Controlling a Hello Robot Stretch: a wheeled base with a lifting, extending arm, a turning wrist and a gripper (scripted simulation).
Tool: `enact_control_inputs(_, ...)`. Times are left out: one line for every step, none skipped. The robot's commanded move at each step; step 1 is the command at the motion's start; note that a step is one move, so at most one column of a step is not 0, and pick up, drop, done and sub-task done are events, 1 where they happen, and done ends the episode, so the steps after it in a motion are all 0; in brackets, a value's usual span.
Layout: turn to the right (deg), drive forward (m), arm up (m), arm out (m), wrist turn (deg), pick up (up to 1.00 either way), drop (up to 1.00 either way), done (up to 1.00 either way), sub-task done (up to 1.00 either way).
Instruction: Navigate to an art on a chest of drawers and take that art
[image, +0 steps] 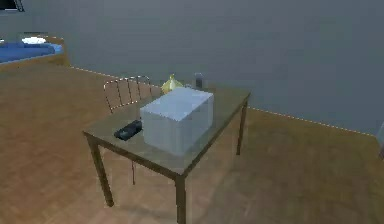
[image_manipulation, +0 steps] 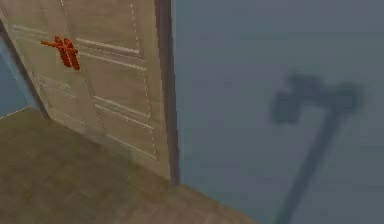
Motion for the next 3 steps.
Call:
enact_control_inputs(-45.0, 0.00, 0.00, 0.00, 0.0, 0.00, 0.00, 0.00, 0.00)
enact_control_inputs(-45.0, 0.00, 0.00, 0.00, 0.0, 0.00, 0.00, 0.00, 0.00)
enact_control_inputs(-45.0, 0.00, 0.00, 0.00, 0.0, 0.00, 0.00, 0.00, 0.00)
